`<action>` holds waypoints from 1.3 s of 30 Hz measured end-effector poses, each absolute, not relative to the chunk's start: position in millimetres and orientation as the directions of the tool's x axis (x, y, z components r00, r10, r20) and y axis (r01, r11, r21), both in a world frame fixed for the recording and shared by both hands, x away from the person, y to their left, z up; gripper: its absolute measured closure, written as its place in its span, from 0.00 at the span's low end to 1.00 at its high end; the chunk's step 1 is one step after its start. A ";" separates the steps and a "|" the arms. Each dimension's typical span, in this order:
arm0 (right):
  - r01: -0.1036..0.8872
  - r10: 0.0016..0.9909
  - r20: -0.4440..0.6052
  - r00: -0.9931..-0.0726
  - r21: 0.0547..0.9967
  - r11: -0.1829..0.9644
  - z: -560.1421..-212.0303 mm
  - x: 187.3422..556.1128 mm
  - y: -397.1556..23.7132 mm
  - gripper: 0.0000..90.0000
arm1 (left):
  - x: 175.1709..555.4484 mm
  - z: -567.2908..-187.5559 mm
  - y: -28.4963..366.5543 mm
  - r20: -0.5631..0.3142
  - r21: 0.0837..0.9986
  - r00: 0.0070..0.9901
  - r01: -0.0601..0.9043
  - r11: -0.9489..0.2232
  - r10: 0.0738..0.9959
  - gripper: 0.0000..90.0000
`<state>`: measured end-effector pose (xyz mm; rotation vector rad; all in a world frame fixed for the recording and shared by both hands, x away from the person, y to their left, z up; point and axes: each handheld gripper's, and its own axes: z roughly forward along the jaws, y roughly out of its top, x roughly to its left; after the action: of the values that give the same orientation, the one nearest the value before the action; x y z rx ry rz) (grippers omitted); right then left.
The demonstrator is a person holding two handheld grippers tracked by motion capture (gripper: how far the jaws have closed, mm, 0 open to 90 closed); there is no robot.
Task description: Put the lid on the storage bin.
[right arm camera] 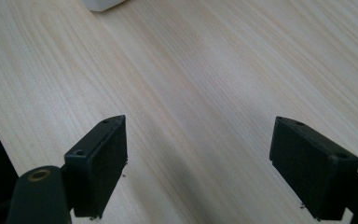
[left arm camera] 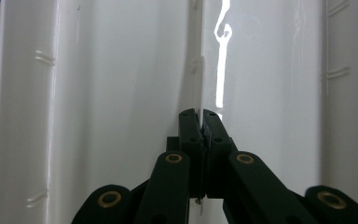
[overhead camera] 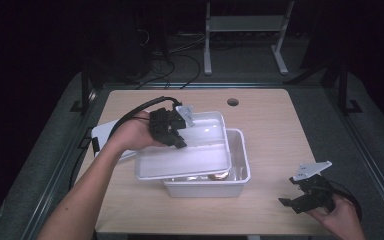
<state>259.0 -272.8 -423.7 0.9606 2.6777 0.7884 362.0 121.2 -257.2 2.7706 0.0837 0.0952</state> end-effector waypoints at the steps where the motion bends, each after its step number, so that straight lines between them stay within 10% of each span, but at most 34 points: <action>1: 0.536 0.636 0.003 -0.771 0.542 0.647 -423.8 258.5 -272.7 0.21 | 364.1 -258.8 111.9 0.052 0.357 0.997 0.036 -0.933 0.059 0.99; 39: 0.527 0.636 -0.008 -0.772 0.552 0.646 -421.5 256.7 -278.7 0.21 | 384.6 -308.6 57.6 -0.003 0.296 1.000 -0.006 -0.955 -0.008 0.99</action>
<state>256.7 -278.7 -421.5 0.9526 2.6636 0.7975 384.6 57.6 -308.6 2.8407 -0.0101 -0.0059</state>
